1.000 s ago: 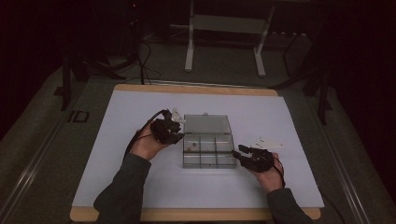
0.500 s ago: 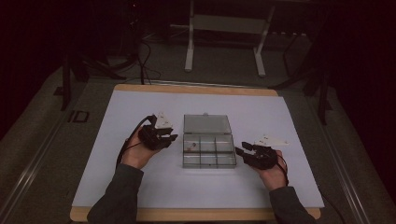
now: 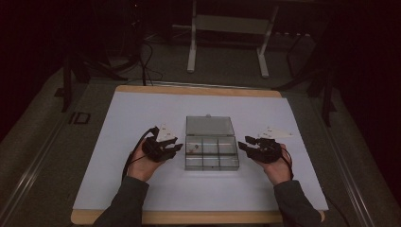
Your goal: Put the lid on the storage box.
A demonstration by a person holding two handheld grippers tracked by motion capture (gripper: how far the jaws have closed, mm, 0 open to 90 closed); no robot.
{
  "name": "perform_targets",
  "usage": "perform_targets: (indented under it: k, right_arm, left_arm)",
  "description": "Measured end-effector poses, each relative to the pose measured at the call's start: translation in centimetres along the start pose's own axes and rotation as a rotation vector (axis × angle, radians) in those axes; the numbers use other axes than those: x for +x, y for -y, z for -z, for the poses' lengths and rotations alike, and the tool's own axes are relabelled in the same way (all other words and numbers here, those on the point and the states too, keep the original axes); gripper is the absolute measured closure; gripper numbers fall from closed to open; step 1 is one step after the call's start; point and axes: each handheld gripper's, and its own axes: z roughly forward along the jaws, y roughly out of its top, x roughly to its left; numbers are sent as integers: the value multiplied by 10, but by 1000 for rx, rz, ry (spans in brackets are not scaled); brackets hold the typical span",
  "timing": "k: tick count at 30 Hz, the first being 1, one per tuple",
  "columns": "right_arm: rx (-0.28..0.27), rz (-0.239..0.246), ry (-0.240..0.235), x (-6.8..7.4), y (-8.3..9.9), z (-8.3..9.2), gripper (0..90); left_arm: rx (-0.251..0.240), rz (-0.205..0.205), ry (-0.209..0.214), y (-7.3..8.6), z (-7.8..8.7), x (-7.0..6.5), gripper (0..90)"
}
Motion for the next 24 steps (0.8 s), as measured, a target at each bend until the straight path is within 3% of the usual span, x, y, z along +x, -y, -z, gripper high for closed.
perform_targets:
  k: [5,15,24]
  right_arm:
    - [-11,-13,-2,-3,-7,-1,578]
    - [-5,1,5,-5,-21,-9,556]
    - [11,-12,7,-14,-29,-20,548]
  left_arm:
    - [-13,33,35,7,-4,-2,649]
    - [-11,71,42,17,-13,-8,615]
    - [-4,77,51,19,-19,-14,599]
